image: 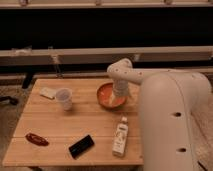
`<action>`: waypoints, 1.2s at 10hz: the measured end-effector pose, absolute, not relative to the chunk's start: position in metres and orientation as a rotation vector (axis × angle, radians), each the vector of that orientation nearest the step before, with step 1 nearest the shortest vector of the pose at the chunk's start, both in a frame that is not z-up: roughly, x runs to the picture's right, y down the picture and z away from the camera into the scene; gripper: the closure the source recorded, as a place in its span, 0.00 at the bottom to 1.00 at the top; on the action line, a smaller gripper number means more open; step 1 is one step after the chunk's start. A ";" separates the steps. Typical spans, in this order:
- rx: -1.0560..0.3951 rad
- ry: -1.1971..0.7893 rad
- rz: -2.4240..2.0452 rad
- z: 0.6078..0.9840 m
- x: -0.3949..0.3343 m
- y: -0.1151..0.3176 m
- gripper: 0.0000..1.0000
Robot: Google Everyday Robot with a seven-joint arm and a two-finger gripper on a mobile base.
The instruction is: Push the ceramic bowl across the table
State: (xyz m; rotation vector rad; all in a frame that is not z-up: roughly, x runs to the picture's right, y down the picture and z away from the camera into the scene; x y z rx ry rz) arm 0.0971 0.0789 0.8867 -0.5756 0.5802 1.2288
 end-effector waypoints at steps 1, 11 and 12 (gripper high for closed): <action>-0.578 0.580 1.227 0.887 0.097 0.079 0.20; -0.612 0.585 1.184 0.886 0.095 0.084 0.20; -0.615 0.585 1.181 0.886 0.095 0.084 0.20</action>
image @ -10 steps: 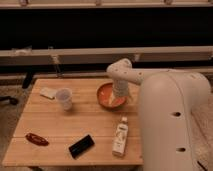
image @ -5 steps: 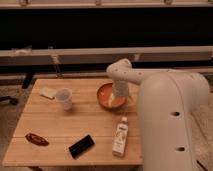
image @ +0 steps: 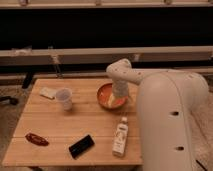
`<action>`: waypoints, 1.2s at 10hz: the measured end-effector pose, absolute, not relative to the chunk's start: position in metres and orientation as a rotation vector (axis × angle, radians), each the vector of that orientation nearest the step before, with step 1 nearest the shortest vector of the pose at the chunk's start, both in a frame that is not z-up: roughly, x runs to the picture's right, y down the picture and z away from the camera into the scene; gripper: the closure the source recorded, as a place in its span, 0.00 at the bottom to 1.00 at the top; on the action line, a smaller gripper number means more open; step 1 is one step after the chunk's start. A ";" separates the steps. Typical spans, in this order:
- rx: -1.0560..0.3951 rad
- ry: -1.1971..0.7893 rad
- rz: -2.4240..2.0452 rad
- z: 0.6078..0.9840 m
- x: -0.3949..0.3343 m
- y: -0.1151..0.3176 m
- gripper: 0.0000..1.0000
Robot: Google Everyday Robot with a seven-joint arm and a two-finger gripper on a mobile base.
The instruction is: Push the ceramic bowl across the table
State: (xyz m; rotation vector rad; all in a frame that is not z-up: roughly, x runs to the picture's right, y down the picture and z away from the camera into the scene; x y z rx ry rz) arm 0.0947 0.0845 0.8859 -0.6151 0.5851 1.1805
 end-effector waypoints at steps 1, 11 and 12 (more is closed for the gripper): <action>-0.618 0.585 1.177 0.886 0.095 0.085 0.20; -0.648 0.585 1.135 0.884 0.090 0.088 0.20; -0.651 0.585 1.131 0.884 0.090 0.089 0.20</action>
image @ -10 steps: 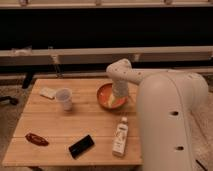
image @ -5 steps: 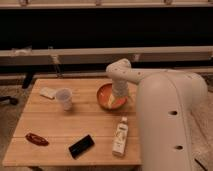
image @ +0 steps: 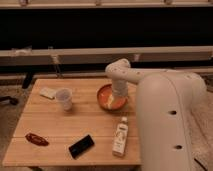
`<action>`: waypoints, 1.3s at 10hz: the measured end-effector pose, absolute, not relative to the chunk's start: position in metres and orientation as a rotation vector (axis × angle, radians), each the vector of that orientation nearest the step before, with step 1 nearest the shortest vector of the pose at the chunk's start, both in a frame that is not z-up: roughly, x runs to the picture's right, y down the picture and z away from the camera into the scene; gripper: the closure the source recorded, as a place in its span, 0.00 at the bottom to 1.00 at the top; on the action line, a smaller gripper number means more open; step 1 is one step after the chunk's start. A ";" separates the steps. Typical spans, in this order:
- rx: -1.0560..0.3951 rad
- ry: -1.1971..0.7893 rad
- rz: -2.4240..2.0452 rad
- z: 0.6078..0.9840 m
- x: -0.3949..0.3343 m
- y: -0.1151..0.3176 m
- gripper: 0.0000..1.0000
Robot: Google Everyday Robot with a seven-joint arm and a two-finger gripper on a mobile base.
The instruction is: Push the ceramic bowl across the table
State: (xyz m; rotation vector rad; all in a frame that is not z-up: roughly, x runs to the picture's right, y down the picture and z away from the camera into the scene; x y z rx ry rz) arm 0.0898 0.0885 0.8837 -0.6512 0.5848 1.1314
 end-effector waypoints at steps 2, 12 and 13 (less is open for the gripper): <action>-0.656 0.584 1.125 0.883 0.090 0.089 0.20; -0.684 0.589 1.086 0.878 0.079 0.095 0.20; -0.689 0.589 1.079 0.877 0.077 0.097 0.20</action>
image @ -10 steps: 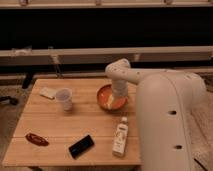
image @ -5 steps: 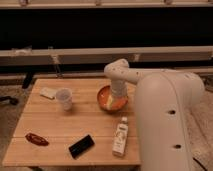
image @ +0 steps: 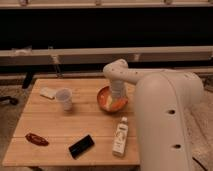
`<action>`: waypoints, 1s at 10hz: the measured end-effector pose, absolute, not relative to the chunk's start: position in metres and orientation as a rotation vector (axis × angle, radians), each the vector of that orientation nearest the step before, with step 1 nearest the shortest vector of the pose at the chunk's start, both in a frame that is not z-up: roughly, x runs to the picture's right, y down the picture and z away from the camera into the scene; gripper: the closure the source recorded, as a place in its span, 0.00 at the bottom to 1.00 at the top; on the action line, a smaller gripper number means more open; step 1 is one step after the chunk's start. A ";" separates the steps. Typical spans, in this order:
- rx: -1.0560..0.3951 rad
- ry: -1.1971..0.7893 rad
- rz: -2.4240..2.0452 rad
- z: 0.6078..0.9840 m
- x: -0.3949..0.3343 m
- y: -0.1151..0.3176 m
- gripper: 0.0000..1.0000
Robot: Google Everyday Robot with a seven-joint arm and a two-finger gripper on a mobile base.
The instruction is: Push the ceramic bowl across the table
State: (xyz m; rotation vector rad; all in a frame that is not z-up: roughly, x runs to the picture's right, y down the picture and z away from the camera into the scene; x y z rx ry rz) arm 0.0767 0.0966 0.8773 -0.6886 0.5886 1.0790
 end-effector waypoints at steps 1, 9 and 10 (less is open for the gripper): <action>-0.691 0.588 1.074 0.877 0.075 0.097 0.20; -0.713 0.592 1.040 0.871 0.057 0.105 0.20; -0.717 0.593 1.034 0.871 0.054 0.107 0.20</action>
